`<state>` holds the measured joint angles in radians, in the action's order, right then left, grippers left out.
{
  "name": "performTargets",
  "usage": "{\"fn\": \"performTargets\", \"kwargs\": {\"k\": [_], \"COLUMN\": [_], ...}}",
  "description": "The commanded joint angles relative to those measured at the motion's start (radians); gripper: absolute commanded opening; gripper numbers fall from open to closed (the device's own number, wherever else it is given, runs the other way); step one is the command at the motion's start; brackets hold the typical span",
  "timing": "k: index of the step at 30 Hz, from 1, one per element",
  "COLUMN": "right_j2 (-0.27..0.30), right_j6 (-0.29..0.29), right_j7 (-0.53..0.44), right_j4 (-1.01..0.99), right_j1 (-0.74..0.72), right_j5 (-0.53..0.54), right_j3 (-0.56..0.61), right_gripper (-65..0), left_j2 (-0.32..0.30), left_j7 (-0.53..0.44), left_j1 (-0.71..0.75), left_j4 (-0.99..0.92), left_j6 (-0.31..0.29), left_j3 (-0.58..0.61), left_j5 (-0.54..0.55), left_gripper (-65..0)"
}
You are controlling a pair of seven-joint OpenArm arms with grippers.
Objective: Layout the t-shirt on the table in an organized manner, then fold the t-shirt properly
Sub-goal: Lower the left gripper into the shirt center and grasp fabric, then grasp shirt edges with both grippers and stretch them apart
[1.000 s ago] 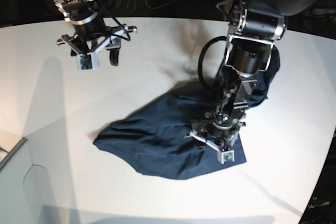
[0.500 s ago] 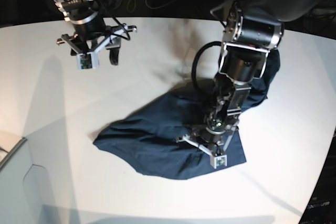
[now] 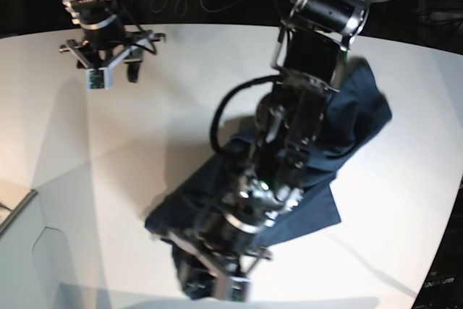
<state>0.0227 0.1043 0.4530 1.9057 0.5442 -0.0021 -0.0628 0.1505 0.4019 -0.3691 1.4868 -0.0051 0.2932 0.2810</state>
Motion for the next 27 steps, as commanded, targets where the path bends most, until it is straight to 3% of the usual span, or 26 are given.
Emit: {"fn": "performTargets", "kwargs": {"k": [1,5,10,12,16,18,20,23,27], "right_j2": [0.004,0.0,-0.002,-0.002,-0.002,-0.002,0.0,-0.004,-0.039], "right_j6": [0.005,0.005,0.005,0.005,0.005,0.005,0.005,0.03,0.179], "right_j7": [-0.024,-0.024,-0.024,-0.024,-0.024,-0.029,-0.03,-0.03,-0.024], "right_j4": [0.019,0.019,0.016,0.016,0.015,0.016,0.018,0.018,0.018], "right_j1": [0.0,0.003,0.001,0.0,-0.006,-0.008,-0.009,-0.039,-0.086], "right_j5": [0.003,0.003,0.003,0.003,0.006,0.007,0.007,0.007,0.007], "right_j3": [-0.019,-0.145,-0.283,-0.329,-0.397,-0.408,-0.403,-0.4,-0.377], "right_gripper": [-35.9,-35.9,-35.9,-35.9,-35.9,-35.9,-35.9,-35.9,-35.9], "left_j2": [0.007,0.007,0.007,0.007,0.005,-0.022,-0.064,-0.164,-0.262], "left_j7": [-0.021,-0.022,-0.021,-0.014,-0.018,-0.021,-0.021,-0.022,-0.022], "left_j1": [0.005,0.068,0.098,0.103,0.13,0.163,0.178,0.212,0.321], "left_j4": [0.044,0.094,0.01,-0.038,-0.068,-0.03,0.039,0.166,0.286], "left_j6": [0.007,0.009,0.004,0.004,0.004,0.003,0.003,0.009,0.009], "left_j3": [0.061,0.232,0.367,0.412,0.475,0.478,0.478,0.449,0.248], "left_j5": [-0.002,-0.002,-0.002,-0.002,-0.002,-0.002,-0.002,-0.002,0.027], "left_gripper": [-65.0,-65.0,-62.3,-56.0,-33.9,-22.4,-15.0,-13.3,-13.2]}}
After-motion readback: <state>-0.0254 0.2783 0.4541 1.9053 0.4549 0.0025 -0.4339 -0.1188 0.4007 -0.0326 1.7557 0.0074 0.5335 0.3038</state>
